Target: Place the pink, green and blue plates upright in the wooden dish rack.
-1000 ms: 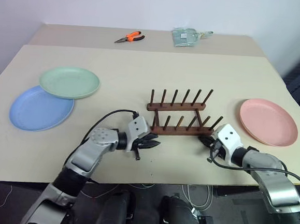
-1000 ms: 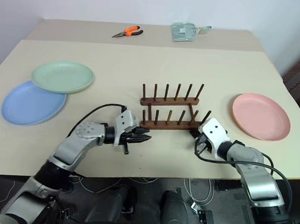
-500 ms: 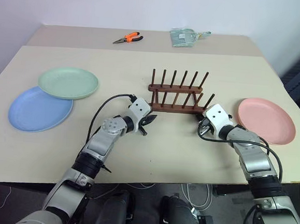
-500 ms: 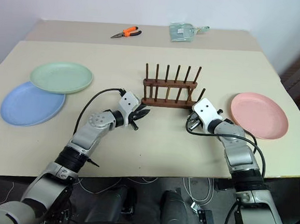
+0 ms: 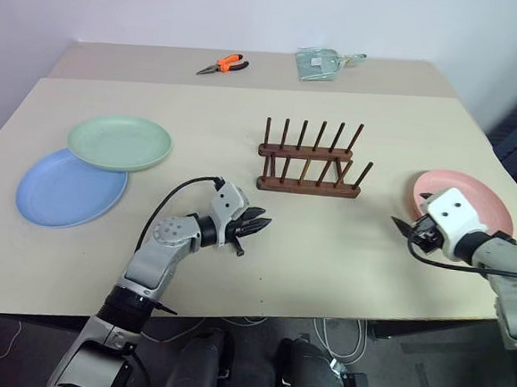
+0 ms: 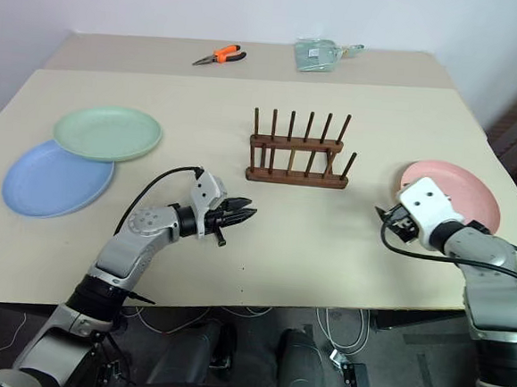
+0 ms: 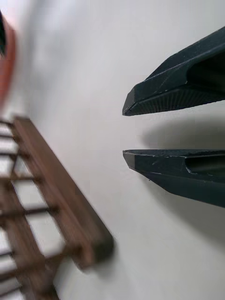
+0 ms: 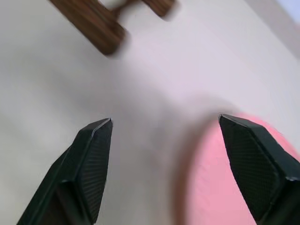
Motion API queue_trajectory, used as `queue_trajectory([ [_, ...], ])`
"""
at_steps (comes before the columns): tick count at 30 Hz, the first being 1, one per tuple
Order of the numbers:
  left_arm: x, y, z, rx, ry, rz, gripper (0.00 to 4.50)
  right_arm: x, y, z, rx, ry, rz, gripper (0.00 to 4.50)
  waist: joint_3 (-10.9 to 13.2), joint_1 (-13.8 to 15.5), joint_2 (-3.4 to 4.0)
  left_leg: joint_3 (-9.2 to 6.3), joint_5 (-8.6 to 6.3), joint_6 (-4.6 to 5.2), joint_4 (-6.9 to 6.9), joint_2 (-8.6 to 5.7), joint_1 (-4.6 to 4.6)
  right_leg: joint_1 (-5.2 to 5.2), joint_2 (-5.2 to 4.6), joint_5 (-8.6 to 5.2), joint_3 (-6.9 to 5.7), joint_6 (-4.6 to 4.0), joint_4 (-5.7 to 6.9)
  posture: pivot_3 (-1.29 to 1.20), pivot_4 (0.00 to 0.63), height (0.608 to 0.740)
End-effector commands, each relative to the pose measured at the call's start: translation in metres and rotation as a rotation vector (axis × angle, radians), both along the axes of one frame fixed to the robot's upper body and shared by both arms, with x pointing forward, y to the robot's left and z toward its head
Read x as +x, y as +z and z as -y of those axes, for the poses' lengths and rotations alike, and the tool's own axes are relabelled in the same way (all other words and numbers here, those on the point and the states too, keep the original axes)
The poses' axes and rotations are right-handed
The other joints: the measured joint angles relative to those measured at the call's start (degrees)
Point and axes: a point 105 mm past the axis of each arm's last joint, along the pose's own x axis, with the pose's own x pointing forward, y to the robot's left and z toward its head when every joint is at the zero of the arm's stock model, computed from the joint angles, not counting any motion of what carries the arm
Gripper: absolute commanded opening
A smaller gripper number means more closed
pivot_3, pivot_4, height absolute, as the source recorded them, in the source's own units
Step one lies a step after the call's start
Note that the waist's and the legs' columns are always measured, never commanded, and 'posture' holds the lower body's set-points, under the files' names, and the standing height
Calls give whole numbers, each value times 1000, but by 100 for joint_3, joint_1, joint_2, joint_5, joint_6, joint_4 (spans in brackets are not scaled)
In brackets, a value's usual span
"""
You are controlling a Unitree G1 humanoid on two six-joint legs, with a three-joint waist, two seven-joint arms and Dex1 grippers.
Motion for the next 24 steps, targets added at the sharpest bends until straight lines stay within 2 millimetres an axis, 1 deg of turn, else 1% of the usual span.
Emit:
queue_trajectory([
  [1,-8,19,13,-25,-89,51,1131,0,-1,21,-32,-121,7,3805,0,1,0,0,-1,2,0,0,0,-1,0,0,0,0,-1,0,150,740],
  [2,-8,19,14,-25,-94,52,1131,0,-3,22,-35,-134,2,3805,0,1,1,1,0,3,0,0,-1,-2,1,0,0,0,-2,0,150,740],
  [4,-9,24,21,-32,-124,65,1131,3,-16,30,-34,-200,-33,3805,1,1,0,2,1,6,0,0,-2,-3,2,0,0,0,-2,0,150,740],
  [5,-8,26,24,-35,-133,71,1131,4,-21,32,-19,-224,-45,3581,1,2,1,2,3,9,0,0,-2,-2,3,0,0,0,-2,0,150,740],
  [7,-8,29,26,-39,-136,74,1131,7,-24,35,-10,-258,-47,2967,1,1,1,2,4,10,2,0,-2,0,3,0,0,0,-2,0,150,740],
  [8,-8,29,25,-40,-136,75,1131,8,-24,36,-6,-268,-44,2533,0,-1,2,3,5,14,2,-1,-2,0,3,0,0,0,-2,0,150,740],
  [9,-9,30,25,-41,-136,76,1131,10,-23,36,0,-273,-40,1945,0,0,2,3,5,16,3,-1,-2,0,3,0,0,0,-2,0,150,740],
  [10,-10,30,23,-42,-137,75,1131,11,-22,34,11,-271,-36,1495,1,1,3,2,6,18,2,0,-3,-1,4,0,0,0,-2,0,150,740],
  [11,-11,30,22,-42,-137,75,1131,12,-21,32,20,-268,-33,834,2,1,3,2,7,20,2,0,-3,-1,4,-1,0,1,-2,0,150,740],
  [12,-12,29,21,-40,-136,74,1131,14,-19,30,19,-259,-27,301,2,2,3,3,8,21,2,0,-4,-2,4,0,0,1,-2,0,150,740],
  [13,-12,28,19,-35,-134,73,1131,15,-16,28,11,-247,-19,34,2,1,3,3,8,22,2,0,-4,-2,4,0,0,1,-2,0,150,740],
  [14,-13,27,18,-32,-133,72,1131,15,-15,27,4,-239,-13,34,2,1,3,3,8,22,2,0,-4,-1,4,0,-1,1,-3,0,150,740],
  [17,-14,26,12,-18,-117,80,1131,24,22,6,-3,-129,131,34,5,0,8,2,8,23,2,0,-4,-2,5,0,0,1,-2,0,150,740],
  [18,-14,27,9,-19,-108,83,1131,28,45,-9,33,-68,212,34,9,-10,15,3,8,23,2,-1,-4,-2,5,0,0,1,-2,0,150,740],
  [20,-13,28,6,-24,-97,85,1131,29,71,-25,99,5,299,34,13,-35,22,5,8,24,3,0,-5,-5,5,0,1,2,-1,0,150,740],
  [21,-13,31,5,-39,-90,83,1131,28,87,-35,165,48,345,34,14,-33,20,5,8,24,2,0,-5,-7,7,1,1,5,1,0,150,740],
  [22,-13,34,4,-59,-82,82,1131,27,104,-46,278,94,390,34,15,-33,19,3,8,23,2,1,-5,-7,9,3,0,9,2,0,150,740],
  [24,-11,39,3,-85,-69,82,1131,17,138,-73,567,235,436,34,15,-15,18,3,8,23,2,3,-6,-7,11,9,0,20,2,0,150,740],
])
